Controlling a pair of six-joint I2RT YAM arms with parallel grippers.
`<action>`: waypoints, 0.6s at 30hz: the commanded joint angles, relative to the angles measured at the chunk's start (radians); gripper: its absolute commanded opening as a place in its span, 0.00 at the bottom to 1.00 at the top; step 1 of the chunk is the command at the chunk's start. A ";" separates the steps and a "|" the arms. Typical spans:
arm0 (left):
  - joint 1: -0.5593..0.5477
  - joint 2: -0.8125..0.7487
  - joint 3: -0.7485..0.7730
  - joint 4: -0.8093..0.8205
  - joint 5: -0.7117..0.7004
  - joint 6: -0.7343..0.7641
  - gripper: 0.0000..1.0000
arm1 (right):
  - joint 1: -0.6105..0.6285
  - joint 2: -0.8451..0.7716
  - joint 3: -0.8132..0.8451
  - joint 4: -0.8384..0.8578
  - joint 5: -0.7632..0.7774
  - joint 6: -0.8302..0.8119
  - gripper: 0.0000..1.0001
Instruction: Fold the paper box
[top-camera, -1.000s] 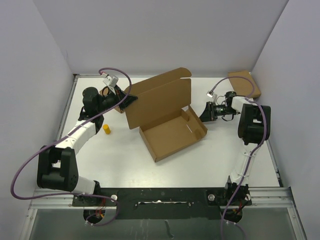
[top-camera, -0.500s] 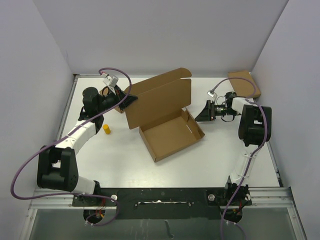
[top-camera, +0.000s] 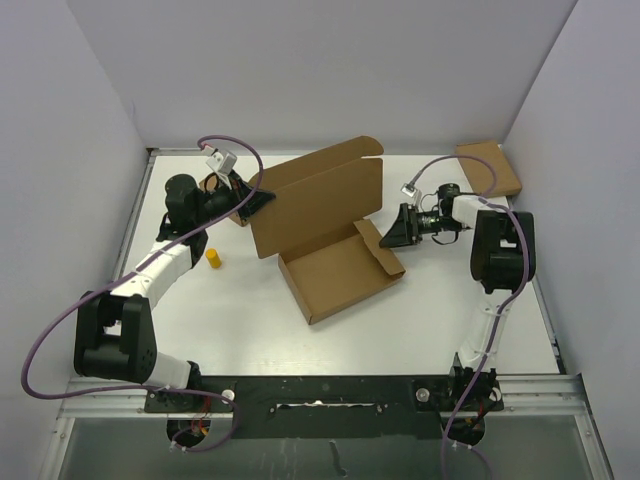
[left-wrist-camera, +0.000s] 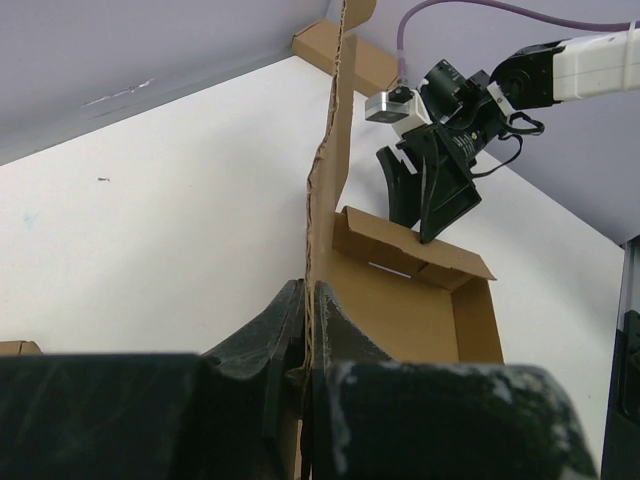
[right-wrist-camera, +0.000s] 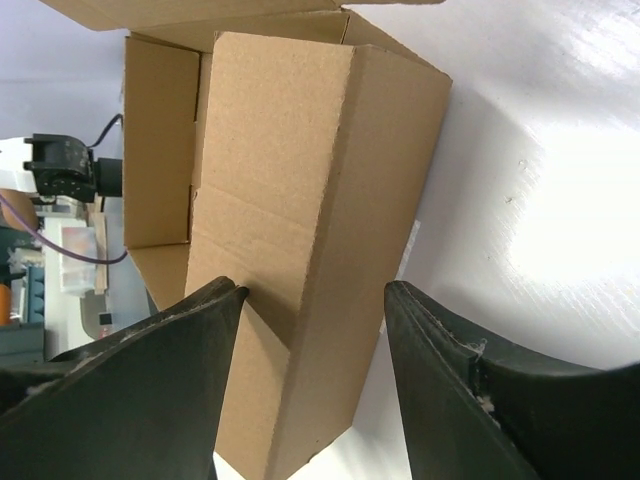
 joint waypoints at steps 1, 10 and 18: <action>-0.001 0.001 0.015 0.049 0.009 0.001 0.00 | 0.023 -0.097 -0.006 0.002 0.064 -0.020 0.60; -0.003 -0.002 0.016 0.051 0.009 -0.001 0.00 | 0.080 -0.176 -0.043 0.044 0.239 -0.014 0.60; -0.003 0.000 0.015 0.052 0.009 -0.002 0.00 | 0.128 -0.186 -0.055 0.055 0.349 -0.009 0.57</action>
